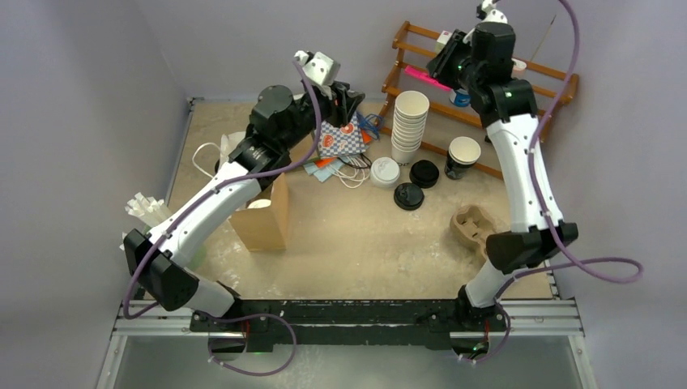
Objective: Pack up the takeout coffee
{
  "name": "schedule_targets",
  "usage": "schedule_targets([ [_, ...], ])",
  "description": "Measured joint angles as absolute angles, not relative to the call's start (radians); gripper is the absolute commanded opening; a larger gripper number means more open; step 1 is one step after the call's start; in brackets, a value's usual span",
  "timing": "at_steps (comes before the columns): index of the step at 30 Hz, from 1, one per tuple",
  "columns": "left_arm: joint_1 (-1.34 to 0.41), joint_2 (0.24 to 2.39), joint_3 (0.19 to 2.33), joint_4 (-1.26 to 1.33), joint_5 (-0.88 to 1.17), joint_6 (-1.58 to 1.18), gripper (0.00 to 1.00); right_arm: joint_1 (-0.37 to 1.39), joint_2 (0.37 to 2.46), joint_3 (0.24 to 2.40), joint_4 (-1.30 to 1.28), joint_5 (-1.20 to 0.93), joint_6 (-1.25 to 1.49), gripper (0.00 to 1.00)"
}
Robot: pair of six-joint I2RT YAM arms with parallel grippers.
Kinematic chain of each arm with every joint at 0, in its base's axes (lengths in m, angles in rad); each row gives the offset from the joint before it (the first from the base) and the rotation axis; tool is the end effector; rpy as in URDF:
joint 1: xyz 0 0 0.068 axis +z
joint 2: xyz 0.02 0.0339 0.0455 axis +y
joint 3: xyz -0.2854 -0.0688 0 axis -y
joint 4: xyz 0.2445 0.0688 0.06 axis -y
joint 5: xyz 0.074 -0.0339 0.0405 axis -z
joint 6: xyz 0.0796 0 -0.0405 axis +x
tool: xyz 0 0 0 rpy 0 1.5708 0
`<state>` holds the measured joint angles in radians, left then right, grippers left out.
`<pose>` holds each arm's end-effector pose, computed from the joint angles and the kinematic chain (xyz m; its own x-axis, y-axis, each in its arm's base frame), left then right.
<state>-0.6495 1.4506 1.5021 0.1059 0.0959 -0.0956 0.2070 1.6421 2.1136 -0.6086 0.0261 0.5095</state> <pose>0.2966 -0.2348 0.4934 0.0596 -0.1646 -0.9846 0.6861 0.7231 -0.0793 0.3753 0.0767 0.5417 -0.2046 0.4552 -0.8665 -0.0920 0.8724 0.4801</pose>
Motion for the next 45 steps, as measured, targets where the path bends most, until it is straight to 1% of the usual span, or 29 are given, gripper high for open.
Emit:
schedule_targets([
  [2, -0.649, 1.465, 1.502, 0.092, 0.095, -0.095, 0.44, 0.207, 1.696, 2.120, -0.632, 0.068, 0.487, 0.35],
  [6, -0.649, 1.491, 1.501, 0.064, 0.080, -0.093, 0.45, 0.207, 1.797, 2.120, -0.674, 0.138, 0.450, 0.35],
  [12, -0.649, 1.503, 1.502, 0.060, 0.070, -0.089, 0.46, 0.207, 1.885, 2.120, -0.702, 0.212, 0.412, 0.31],
  [15, -0.649, 1.530, 1.509, 0.062, 0.071, -0.089, 0.46, 0.207, 1.895, 2.120, -0.704, 0.228, 0.400, 0.29],
  [22, -0.649, 1.582, 1.513, 0.053, 0.071, -0.086, 0.46, 0.207, 1.895, 2.120, -0.698, 0.246, 0.385, 0.30],
  [33, -0.649, 1.583, 1.519, 0.048, 0.070, -0.085, 0.46, 0.207, 1.909, 2.120, -0.696, 0.244, 0.381, 0.31],
  [45, -0.649, 1.583, 1.519, 0.043, 0.070, -0.084, 0.46, 0.207, 1.930, 2.097, -0.690, 0.236, 0.381, 0.28],
])
